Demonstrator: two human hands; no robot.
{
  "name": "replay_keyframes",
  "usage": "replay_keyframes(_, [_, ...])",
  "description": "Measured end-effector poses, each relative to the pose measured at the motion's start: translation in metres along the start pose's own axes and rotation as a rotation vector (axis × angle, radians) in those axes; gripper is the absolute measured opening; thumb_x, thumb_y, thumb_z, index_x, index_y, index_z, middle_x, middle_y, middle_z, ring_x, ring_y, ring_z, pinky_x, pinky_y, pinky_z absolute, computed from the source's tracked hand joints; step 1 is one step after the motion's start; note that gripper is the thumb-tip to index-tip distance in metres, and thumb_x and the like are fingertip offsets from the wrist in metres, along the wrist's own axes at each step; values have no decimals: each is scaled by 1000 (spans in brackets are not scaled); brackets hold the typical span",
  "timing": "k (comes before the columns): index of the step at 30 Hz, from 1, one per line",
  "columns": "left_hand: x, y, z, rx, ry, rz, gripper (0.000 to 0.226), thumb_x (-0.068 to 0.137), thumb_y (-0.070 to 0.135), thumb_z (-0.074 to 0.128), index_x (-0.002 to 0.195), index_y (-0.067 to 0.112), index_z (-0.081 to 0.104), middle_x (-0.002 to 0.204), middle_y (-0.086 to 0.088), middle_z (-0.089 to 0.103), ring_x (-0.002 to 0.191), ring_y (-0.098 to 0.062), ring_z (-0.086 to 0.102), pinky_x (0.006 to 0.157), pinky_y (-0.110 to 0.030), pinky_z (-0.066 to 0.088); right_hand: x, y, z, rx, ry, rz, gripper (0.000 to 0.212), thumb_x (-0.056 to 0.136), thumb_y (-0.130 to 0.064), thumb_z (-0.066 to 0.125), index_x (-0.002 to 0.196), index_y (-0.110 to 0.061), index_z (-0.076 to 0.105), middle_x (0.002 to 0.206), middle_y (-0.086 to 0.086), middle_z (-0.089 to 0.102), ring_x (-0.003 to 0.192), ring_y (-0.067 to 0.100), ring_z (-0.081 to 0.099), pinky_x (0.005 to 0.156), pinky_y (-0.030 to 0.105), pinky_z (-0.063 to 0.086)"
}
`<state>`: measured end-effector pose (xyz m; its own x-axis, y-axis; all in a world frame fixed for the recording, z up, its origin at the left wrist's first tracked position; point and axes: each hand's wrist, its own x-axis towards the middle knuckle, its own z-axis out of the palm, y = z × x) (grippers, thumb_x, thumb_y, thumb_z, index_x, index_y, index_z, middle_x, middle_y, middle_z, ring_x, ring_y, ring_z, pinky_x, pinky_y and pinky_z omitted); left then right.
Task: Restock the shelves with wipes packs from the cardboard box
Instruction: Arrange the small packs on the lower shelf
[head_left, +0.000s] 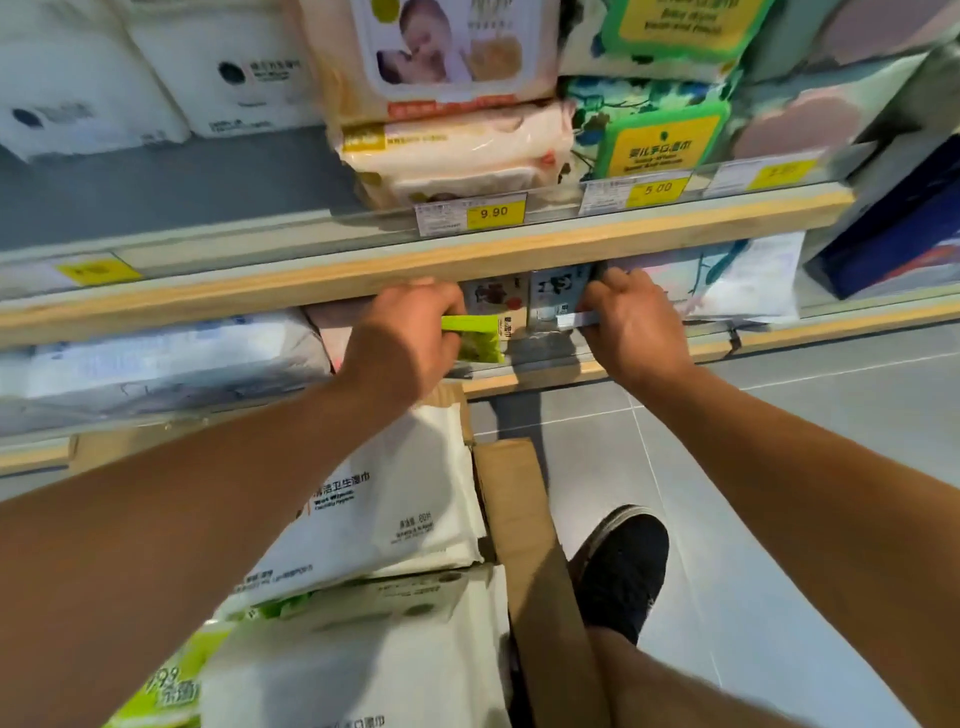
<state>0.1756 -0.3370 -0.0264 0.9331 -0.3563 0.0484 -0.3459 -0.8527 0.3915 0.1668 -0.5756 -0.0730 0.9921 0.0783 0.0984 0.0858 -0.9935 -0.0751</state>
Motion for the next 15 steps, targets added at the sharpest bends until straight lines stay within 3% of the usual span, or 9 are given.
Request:
replay_keyframes(7, [11, -8, 27, -43, 48, 142, 10, 69, 9, 66, 76, 13, 61, 72, -2, 56, 67, -24, 50, 57, -31, 38, 13, 3, 37, -43, 8, -22, 19, 85, -8, 65, 104, -2, 66, 95, 17, 63, 86, 37, 52, 71, 42, 44])
replay_keyframes(15, [11, -9, 37, -5, -3, 39, 20, 72, 10, 67, 72, 24, 53, 76, 6, 50, 71, -17, 45, 60, -28, 32, 15, 1, 53, -146, 58, 6, 22, 82, -11, 71, 104, -10, 68, 98, 14, 60, 93, 37, 51, 80, 43, 42])
